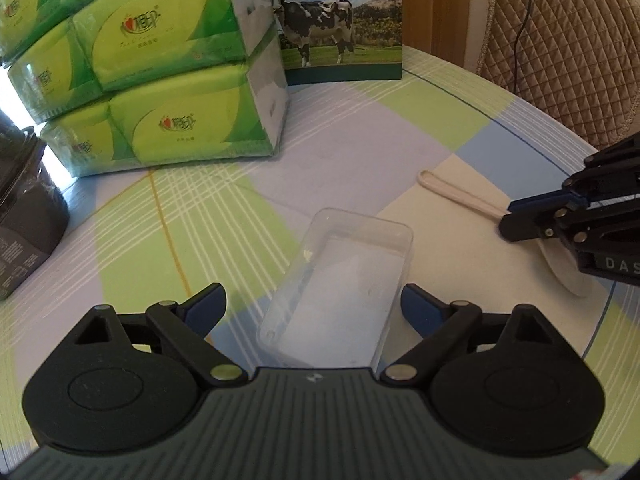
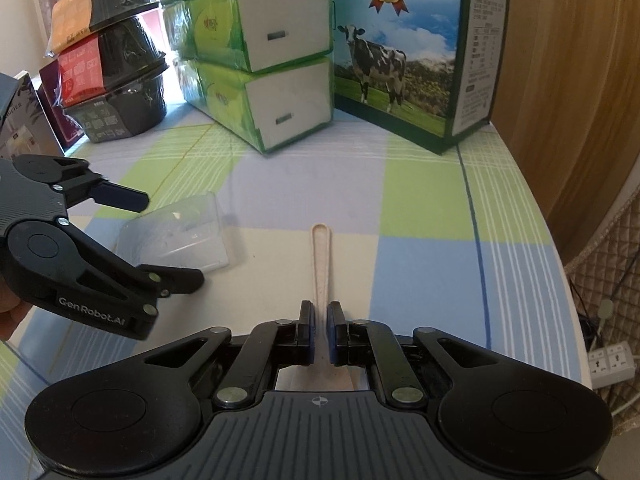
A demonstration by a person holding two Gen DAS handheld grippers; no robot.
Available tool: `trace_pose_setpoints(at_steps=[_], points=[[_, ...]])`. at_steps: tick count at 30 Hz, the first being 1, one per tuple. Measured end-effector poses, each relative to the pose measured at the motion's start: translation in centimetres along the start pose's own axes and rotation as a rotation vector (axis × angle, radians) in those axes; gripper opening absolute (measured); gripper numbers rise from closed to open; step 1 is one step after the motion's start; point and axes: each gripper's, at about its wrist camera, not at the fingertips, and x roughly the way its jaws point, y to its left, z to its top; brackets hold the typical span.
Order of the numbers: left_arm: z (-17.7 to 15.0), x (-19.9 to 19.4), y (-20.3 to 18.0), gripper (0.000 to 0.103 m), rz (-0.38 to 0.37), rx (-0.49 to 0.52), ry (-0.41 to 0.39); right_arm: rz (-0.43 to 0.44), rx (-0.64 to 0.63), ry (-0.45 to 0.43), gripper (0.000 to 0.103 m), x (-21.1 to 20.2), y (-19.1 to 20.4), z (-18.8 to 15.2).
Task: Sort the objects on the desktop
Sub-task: 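Grasp clear plastic container with left tool while right tool grasps white spoon handle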
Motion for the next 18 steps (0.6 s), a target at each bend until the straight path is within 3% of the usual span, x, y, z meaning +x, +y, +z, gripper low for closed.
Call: trace_pose_setpoints(at_steps=[4, 8, 18], points=[[0.4, 0.0, -0.2, 0.078, -0.042, 0.004, 0.002, 0.003, -0.011, -0.001, 0.003, 0.1, 0.1, 0.0], [0.5, -0.5, -0.6, 0.052, -0.059, -0.025, 0.019, 0.006, -0.008, 0.007, 0.003, -0.2, 0.2, 0.0], [-2.3, -4.6, -4.6, 0.051, -0.025, -0.104, 0.144, 0.022, 0.043, 0.065, 0.003, -4.4, 1.1, -3.7]])
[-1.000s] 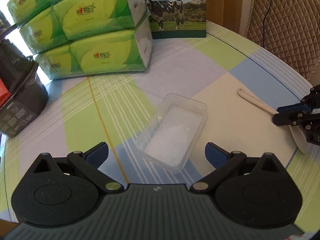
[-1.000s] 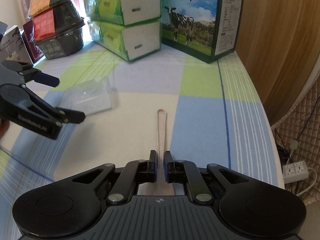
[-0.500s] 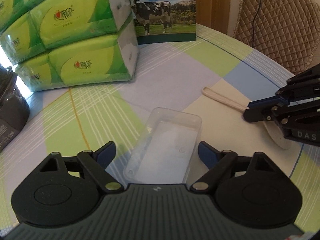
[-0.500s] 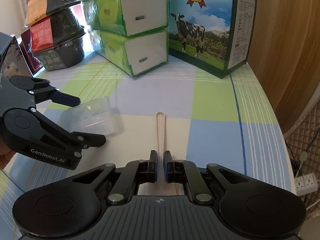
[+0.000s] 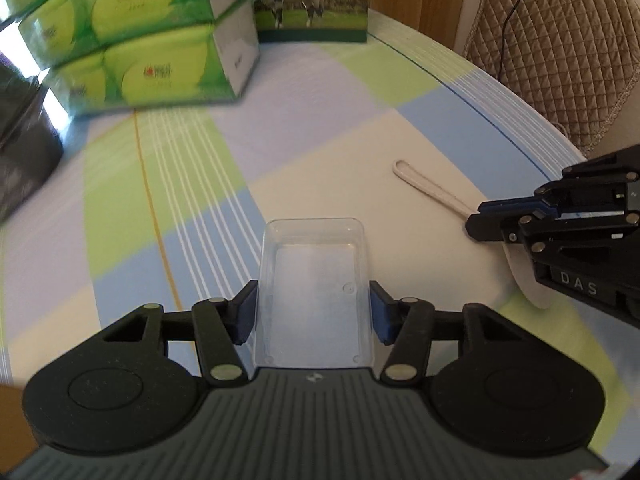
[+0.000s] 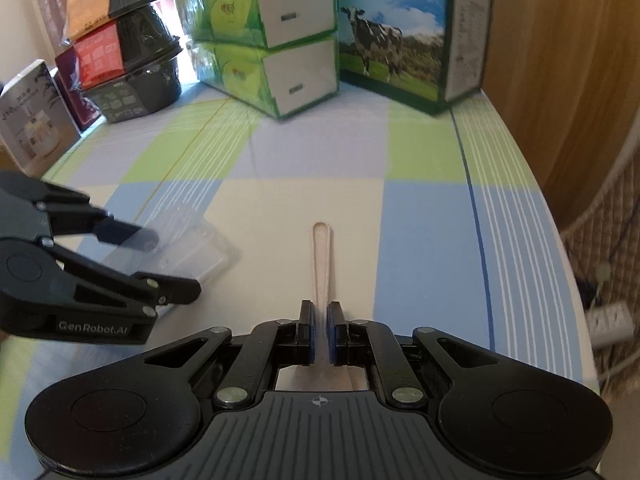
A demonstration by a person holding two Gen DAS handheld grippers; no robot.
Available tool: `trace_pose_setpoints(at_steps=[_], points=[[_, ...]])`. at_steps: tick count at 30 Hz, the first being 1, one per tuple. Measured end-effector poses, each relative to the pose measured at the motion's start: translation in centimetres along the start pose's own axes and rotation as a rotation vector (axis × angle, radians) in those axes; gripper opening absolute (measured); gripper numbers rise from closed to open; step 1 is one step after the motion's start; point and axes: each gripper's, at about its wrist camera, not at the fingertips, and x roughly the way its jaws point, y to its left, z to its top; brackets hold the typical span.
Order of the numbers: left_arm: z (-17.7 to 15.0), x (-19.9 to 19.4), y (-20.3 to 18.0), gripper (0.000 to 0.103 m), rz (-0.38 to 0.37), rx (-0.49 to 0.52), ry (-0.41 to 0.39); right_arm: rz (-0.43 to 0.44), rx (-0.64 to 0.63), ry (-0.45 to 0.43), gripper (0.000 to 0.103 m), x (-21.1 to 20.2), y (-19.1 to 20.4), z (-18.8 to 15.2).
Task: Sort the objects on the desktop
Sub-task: 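Grasp clear plastic container with left tool while right tool grasps white spoon handle, then carry clear container and white spoon over the cardboard box with both tools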
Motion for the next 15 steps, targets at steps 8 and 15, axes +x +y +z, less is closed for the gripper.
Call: trace_pose_setpoints(at_steps=[8, 15], points=[[-5.8, -6.3, -3.0, 0.051, -0.038, -0.114, 0.002, 0.030, 0.052, 0.029, 0.003, -6.4, 2.0, -5.4], [-11.2, -12.2, -5.2, 0.051, 0.006, -0.197, -0.019, 0.018, 0.057, 0.028, 0.003, -11.9, 4.7, -8.6]])
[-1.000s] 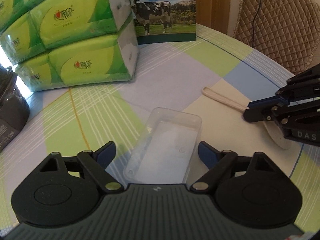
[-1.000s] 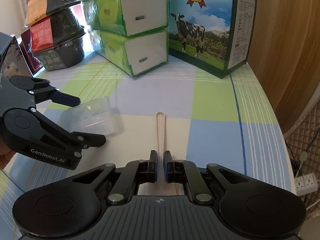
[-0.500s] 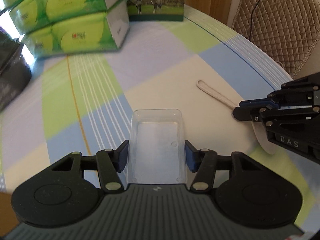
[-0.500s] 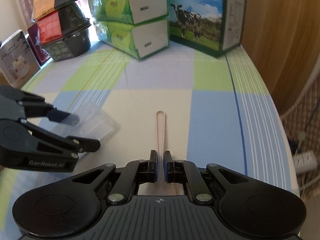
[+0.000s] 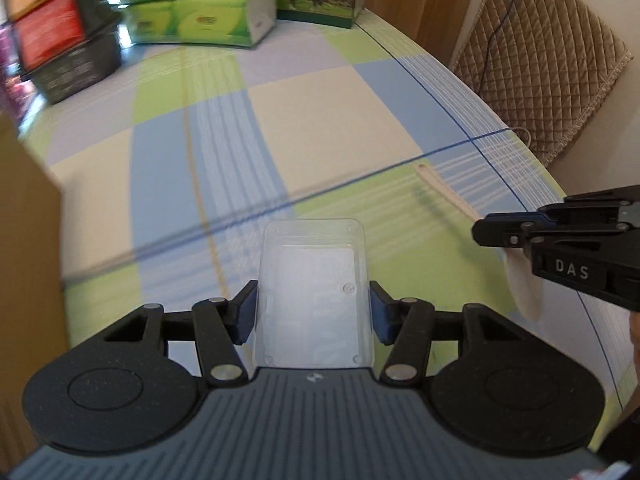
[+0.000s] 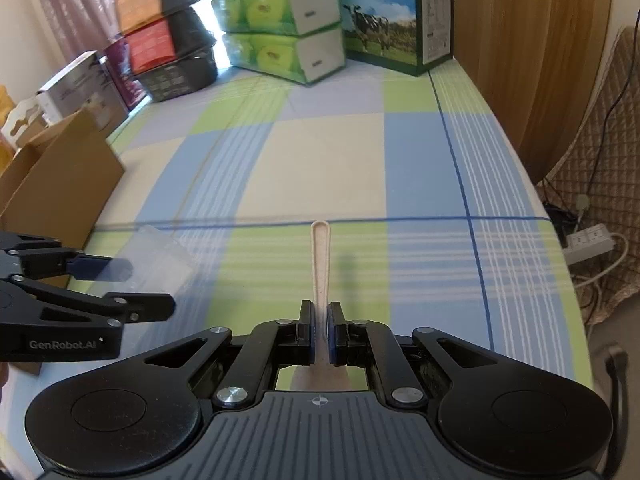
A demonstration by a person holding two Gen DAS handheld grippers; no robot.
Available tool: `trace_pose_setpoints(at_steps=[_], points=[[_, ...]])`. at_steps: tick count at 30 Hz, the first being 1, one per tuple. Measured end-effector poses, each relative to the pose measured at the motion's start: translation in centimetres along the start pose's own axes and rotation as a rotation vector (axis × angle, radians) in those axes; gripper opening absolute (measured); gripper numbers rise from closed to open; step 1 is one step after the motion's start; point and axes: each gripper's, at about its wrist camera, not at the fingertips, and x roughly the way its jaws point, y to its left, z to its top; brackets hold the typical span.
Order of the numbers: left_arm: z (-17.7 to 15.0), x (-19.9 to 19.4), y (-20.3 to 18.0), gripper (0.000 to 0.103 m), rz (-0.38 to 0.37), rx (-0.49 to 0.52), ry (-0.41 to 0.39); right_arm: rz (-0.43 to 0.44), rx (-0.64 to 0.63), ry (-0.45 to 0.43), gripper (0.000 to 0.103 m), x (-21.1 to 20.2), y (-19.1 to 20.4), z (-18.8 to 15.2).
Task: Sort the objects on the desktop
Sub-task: 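Carry clear container and white spoon over the cardboard box with both tools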
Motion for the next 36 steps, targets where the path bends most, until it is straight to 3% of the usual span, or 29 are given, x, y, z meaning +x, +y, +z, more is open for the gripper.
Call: trace_pose_setpoints(at_steps=[5, 11, 16, 20, 24, 36], points=[[-3.7, -3.9, -1.5, 0.051, 0.056, 0.014, -0.044, 0.009, -0.014, -0.018, 0.003, -3.2, 2.3, -2.0], [-6.6, -8.0, -0.8, 0.051, 0.066, -0.101, -0.084, 0.021, -0.027, -0.044, 0.003, -6.3, 4.9, -3.8], [-7.7, -11.2, -0.8, 0.051, 0.077, -0.154, -0.123, 0.030, -0.031, -0.054, 0.003, -8.4, 6.7, -5.2], [-8.5, -13.3, -1.0, 0.051, 0.123, -0.127, -0.147, 0.038, -0.037, -0.063, 0.003, -9.7, 8.0, -6.2], [-9.5, -14.7, -0.7, 0.051, 0.123, -0.132, -0.157, 0.040, -0.044, -0.069, 0.003, -10.7, 8.9, -6.8], [-10.8, -17.6, 0.7, 0.051, 0.133, -0.169, -0.201, 0.055, -0.091, -0.093, 0.003, -12.3, 11.3, -6.1]])
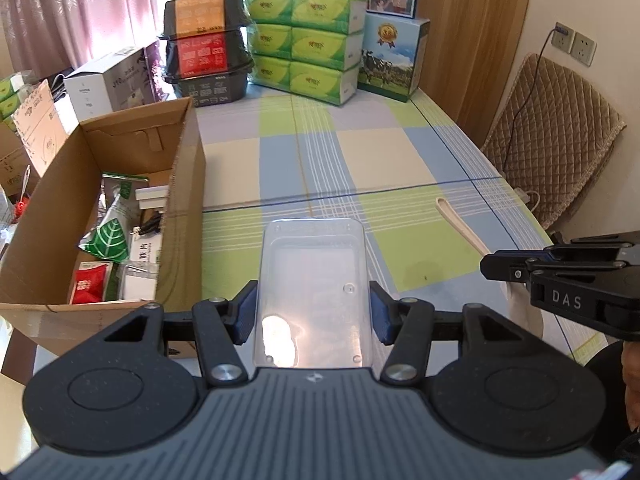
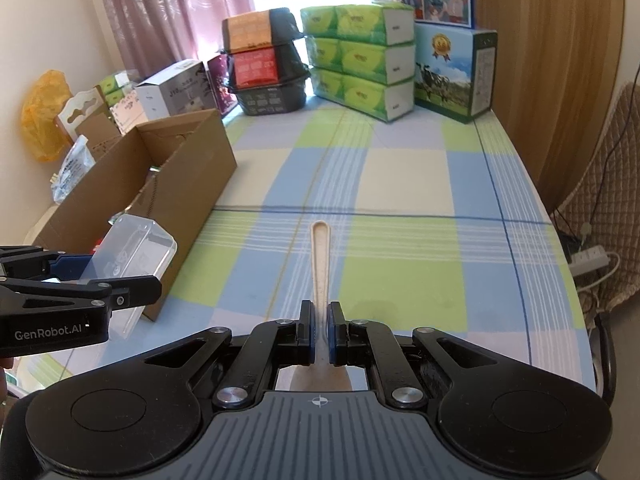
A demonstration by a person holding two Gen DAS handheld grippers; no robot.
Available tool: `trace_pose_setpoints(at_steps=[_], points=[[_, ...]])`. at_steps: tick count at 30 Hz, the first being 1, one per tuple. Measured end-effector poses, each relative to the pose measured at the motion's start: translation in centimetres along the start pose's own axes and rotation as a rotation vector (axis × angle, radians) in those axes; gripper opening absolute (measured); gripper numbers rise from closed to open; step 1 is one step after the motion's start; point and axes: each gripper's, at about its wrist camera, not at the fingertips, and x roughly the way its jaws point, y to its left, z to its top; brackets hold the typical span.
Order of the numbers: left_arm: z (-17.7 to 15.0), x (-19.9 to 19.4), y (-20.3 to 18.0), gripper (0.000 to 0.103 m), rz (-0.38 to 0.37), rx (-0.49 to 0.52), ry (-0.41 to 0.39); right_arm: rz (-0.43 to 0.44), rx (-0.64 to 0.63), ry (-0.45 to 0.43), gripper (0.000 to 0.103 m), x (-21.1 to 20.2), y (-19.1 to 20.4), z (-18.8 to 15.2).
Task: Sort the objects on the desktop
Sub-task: 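Carry clear container and white spoon over the cardboard box with both tools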
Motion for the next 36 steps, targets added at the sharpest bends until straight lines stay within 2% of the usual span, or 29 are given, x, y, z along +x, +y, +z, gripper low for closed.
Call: trace_pose_setpoints(at_steps=[18, 36], points=[[1.1, -2.4, 5.7, 0.051, 0.061, -0.039, -0.028, 0.054, -0.062, -0.015, 0.003, 0.2, 4.5, 3.4], [2.0, -4.0, 13.7, 0.051, 0.162, -0.088, -0.032, 0.159, -0.139, -0.011, 0.003, 2.3, 11.9, 7.9]])
